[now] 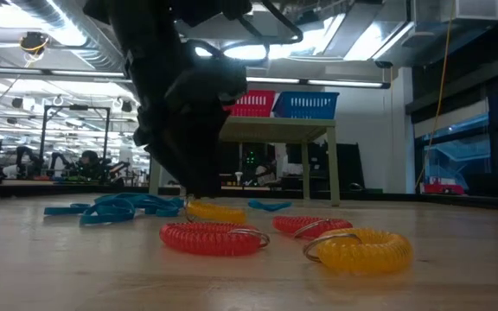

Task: Pick & Place Office Desk Supplies
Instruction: Put the yellow keychain into the red bin on the shelf

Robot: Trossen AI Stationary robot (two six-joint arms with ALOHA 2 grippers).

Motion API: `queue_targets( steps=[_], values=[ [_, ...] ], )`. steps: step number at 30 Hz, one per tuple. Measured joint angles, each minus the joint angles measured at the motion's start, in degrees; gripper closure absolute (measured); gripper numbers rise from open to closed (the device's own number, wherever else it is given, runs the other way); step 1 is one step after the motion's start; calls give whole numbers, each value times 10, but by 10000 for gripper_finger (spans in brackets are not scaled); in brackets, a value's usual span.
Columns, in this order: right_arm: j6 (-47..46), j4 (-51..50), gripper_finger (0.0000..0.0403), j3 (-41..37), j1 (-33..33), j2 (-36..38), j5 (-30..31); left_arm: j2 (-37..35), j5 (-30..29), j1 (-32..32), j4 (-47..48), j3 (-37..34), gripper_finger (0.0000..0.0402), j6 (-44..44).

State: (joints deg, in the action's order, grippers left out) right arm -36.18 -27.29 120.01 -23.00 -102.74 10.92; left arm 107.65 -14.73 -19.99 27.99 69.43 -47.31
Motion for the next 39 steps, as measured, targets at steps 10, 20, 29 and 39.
queue_targets(
  steps=[10, 20, 29, 39],
  values=[
    [4, -3, 211, 0, 0, 0, 0, 31, 21, -6, -12, 0, 219, -16],
    [-4, -3, 211, 0, 0, 0, 0, 33, 33, -5, -10, 0, 265, -15],
    [2, -3, 211, 0, 1, 0, 0, 29, 58, -5, -62, -1, 363, -30],
    [7, -3, 211, 0, 1, 0, 0, 27, 72, -4, -124, -1, 365, -43]
  ],
)
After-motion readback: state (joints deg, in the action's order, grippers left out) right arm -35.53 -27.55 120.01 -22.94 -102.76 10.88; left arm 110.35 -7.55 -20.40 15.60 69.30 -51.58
